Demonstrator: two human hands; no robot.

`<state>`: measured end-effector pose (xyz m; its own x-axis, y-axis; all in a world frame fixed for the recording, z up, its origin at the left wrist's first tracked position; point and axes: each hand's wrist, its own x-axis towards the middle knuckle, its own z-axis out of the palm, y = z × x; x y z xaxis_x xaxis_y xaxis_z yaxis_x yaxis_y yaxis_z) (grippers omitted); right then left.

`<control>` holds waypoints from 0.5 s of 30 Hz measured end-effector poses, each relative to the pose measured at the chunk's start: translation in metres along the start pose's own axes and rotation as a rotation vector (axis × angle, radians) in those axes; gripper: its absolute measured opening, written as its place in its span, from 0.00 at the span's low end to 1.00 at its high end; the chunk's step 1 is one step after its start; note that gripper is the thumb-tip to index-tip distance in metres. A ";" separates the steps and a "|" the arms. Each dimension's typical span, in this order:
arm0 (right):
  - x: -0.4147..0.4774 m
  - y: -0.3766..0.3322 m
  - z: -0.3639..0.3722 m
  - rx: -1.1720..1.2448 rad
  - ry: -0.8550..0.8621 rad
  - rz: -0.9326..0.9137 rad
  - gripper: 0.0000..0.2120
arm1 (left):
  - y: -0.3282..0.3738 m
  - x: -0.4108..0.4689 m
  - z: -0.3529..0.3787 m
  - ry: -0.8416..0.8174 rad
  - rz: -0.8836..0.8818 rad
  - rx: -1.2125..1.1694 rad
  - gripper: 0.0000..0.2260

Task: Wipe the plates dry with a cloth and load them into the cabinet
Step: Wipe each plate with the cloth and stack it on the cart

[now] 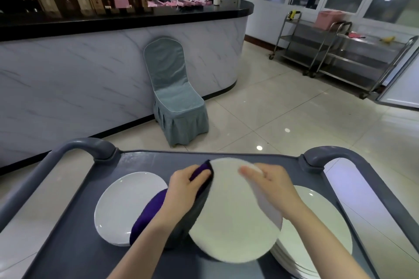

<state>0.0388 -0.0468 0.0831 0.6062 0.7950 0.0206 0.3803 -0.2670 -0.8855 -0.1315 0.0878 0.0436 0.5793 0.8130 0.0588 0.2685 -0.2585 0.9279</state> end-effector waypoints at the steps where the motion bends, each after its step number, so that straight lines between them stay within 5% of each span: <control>1: 0.001 0.001 0.000 0.187 0.108 0.083 0.20 | -0.006 -0.004 0.004 0.096 -0.097 -0.080 0.16; 4: -0.002 0.004 0.007 0.508 0.310 0.235 0.17 | -0.018 -0.013 0.016 0.211 -0.347 -0.308 0.19; 12: -0.004 0.000 -0.003 -0.067 -0.067 -0.013 0.20 | 0.001 0.008 -0.008 -0.100 -0.034 0.060 0.15; 15: 0.002 -0.004 -0.008 -0.087 -0.044 -0.043 0.25 | 0.000 0.006 -0.007 -0.115 -0.041 0.045 0.14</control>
<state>0.0442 -0.0485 0.0906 0.5574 0.8295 0.0360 0.4660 -0.2766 -0.8405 -0.1336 0.0959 0.0460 0.6510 0.7587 -0.0239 0.3263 -0.2512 0.9113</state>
